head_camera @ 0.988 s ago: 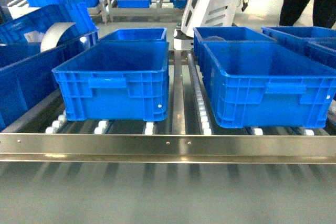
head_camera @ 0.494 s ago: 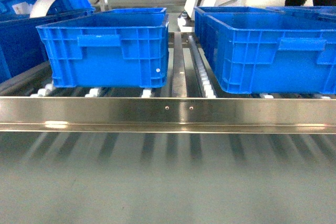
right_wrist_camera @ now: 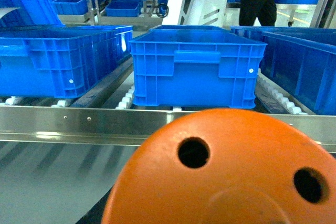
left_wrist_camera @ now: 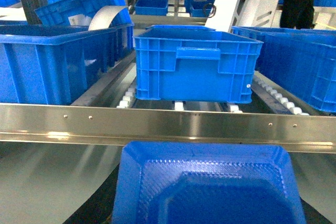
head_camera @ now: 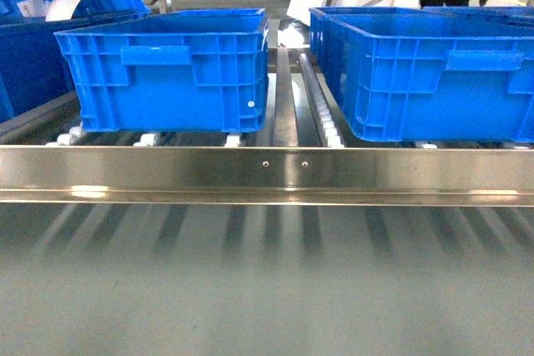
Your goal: Sort blue parts and orange caps into right shelf containers
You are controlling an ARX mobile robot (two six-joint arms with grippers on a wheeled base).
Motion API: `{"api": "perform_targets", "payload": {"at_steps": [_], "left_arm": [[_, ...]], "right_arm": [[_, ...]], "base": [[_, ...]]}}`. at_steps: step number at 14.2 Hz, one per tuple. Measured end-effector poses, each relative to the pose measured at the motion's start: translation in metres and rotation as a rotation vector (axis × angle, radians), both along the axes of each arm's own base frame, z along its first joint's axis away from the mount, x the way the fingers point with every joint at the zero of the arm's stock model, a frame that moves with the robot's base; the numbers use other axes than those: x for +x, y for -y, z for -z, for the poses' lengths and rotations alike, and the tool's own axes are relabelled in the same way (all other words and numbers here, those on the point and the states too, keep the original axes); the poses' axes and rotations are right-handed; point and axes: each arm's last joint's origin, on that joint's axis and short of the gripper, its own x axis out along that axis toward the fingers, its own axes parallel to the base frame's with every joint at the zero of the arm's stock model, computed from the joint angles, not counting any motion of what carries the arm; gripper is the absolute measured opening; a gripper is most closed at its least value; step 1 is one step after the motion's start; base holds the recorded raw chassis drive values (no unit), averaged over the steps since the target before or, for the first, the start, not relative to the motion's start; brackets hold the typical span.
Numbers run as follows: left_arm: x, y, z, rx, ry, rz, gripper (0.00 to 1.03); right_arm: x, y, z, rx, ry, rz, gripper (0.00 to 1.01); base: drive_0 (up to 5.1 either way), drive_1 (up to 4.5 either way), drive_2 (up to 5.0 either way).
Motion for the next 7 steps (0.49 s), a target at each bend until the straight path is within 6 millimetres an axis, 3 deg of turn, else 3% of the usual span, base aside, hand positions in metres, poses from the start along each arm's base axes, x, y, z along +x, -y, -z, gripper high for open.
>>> {"api": "perform_targets", "payload": {"at_steps": [4, 7], "left_arm": [[0.0, 0.0, -0.0002, 0.0, 0.002, 0.0, 0.42], [0.0, 0.0, 0.0, 0.0, 0.0, 0.0, 0.42]], "right_arm": [[0.0, 0.0, -0.0001, 0.0, 0.002, 0.0, 0.44], [0.0, 0.0, -0.0001, 0.0, 0.001, 0.0, 0.44]], "base": [[0.0, 0.63, -0.7], [0.1, 4.33, -4.2]]}}
